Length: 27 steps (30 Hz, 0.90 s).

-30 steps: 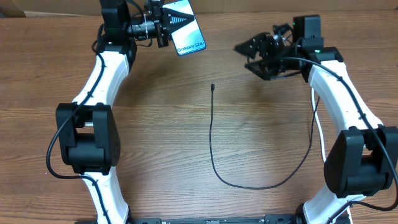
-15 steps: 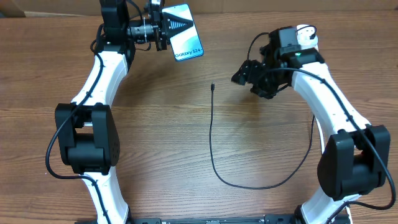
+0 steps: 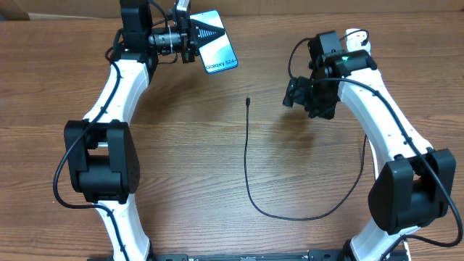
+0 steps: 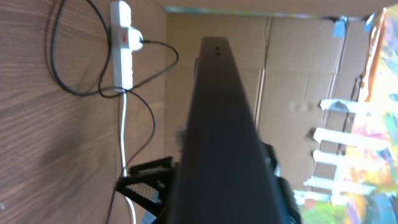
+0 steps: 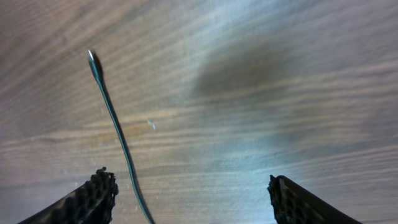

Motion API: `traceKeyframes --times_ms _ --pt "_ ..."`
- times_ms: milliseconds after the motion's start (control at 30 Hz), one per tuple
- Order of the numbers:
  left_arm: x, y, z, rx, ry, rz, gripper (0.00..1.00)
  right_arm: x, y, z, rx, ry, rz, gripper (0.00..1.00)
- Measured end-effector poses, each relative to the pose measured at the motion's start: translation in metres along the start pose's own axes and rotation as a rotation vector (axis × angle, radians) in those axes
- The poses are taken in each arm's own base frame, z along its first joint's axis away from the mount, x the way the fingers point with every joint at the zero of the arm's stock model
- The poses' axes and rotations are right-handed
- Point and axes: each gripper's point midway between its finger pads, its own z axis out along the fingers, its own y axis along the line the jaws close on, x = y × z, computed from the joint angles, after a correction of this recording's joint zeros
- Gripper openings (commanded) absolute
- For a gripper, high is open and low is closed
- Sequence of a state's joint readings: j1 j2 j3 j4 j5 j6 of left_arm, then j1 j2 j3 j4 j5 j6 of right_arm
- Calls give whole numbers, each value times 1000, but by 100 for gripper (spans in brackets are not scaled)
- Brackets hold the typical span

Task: Plug charger to phone and switch on socket

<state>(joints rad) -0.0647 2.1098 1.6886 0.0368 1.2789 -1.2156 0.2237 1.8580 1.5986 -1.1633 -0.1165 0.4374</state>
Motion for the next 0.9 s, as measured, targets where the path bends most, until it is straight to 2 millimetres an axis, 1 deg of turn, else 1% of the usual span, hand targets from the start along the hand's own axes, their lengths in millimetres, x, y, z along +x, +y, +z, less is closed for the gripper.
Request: traceKeyframes --times_ms 100,233,333,400,433,467,533,600,667,767,900 --pt "-4 8 0 -28 -31 -20 4 -4 5 -5 8 -27 -42 87" --pt "-6 27 -2 -109 -73 -84 4 0 9 -4 24 -25 -73 88" --pt "-3 45 -10 -241 -115 -154 4 2 11 -4 29 -25 -96 89" --pt "0 47 -20 -355 -146 -160 4 2 12 -4 28 -25 -103 89" --pt "0 45 -24 -399 -159 -144 4 2 11 -4 30 -24 -106 89" --pt "-1 39 -29 -439 -172 -108 4 2 12 -4 29 -24 -109 89" --pt "-3 18 -38 -492 -196 -25 4 2 12 -4 29 -25 -113 91" --pt "-2 0 -45 -521 -207 40 4 2 12 -4 28 -28 -114 99" --pt "3 -18 -51 -545 -208 92 4 1 12 -4 29 -29 -117 100" --pt "16 -28 -55 -559 -185 116 4 1 12 -4 29 -33 -120 100" --pt "28 -29 -54 -544 -135 107 4 0 12 -4 28 -33 -121 100"
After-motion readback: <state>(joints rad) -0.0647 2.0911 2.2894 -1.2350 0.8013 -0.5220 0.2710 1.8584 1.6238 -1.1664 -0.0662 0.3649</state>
